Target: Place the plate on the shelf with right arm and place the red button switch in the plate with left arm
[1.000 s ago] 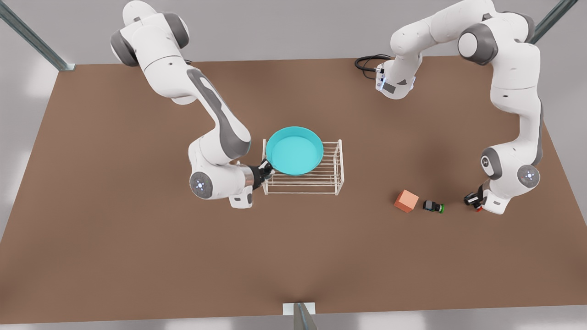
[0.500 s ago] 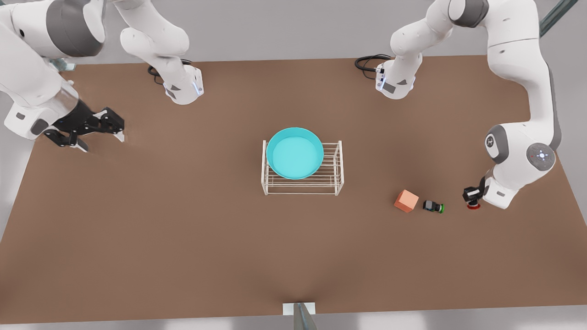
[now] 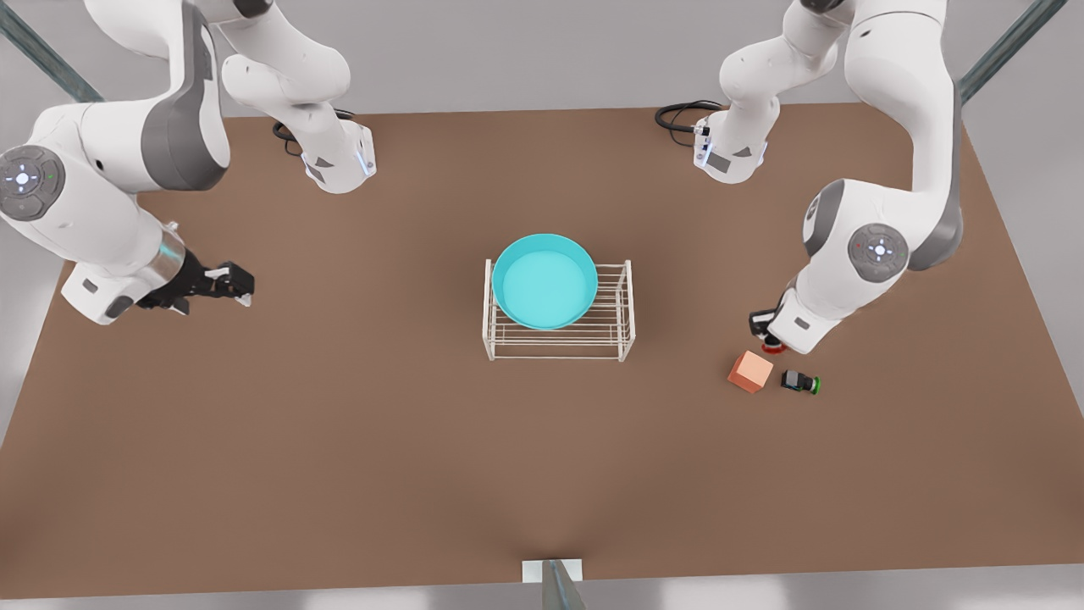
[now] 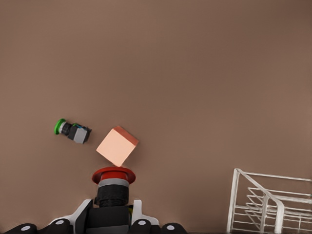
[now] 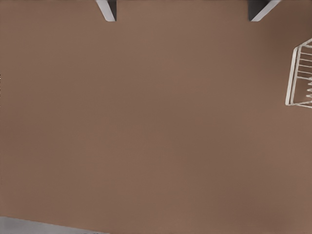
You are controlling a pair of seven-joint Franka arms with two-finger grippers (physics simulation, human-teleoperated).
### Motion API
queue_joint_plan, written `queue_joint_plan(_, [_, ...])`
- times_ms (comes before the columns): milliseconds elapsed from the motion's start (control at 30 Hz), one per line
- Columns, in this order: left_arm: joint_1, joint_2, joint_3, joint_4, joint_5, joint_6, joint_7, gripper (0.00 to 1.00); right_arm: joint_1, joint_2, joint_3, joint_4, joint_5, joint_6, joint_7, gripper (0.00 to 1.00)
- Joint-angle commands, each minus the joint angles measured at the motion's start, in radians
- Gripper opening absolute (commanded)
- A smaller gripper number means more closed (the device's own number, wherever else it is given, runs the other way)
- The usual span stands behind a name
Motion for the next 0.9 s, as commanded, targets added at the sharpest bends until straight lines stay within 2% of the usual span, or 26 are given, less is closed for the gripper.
queue_joint_plan(0, [-0.041, 0.002, -0.004, 0.011, -0.019, -0.075, -0.389, 0.46, -0.035, 0.000, -0.001, 0.001, 0.000, 0.061, 0.135, 1.00])
queue_joint_plan(67, [-0.061, 0.008, -0.054, 0.019, -0.055, -0.074, -0.476, 0.45, -0.033, 0.000, -0.001, 0.001, 0.000, 0.061, 0.134, 1.00])
queue_joint_plan(233, [-0.244, 0.050, -0.059, 0.091, -0.058, -0.072, -0.749, 0.45, -0.035, 0.002, -0.001, 0.001, 0.002, 0.061, 0.134, 1.00])
queue_joint_plan(367, [-0.331, 0.056, -0.059, 0.138, -0.083, -0.072, -0.875, 0.45, -0.035, 0.005, -0.001, 0.001, 0.002, 0.064, 0.134, 1.00])
queue_joint_plan(600, [-0.518, 0.185, -0.060, 0.278, -0.074, -0.045, -1.056, 0.45, -0.035, 0.011, -0.002, 0.001, 0.002, 0.077, 0.132, 1.00])
queue_joint_plan(867, [-0.615, 0.304, -0.057, 0.280, -0.009, 0.093, -1.122, 0.45, -0.035, 0.014, -0.002, 0.001, 0.002, 0.077, 0.132, 1.00])
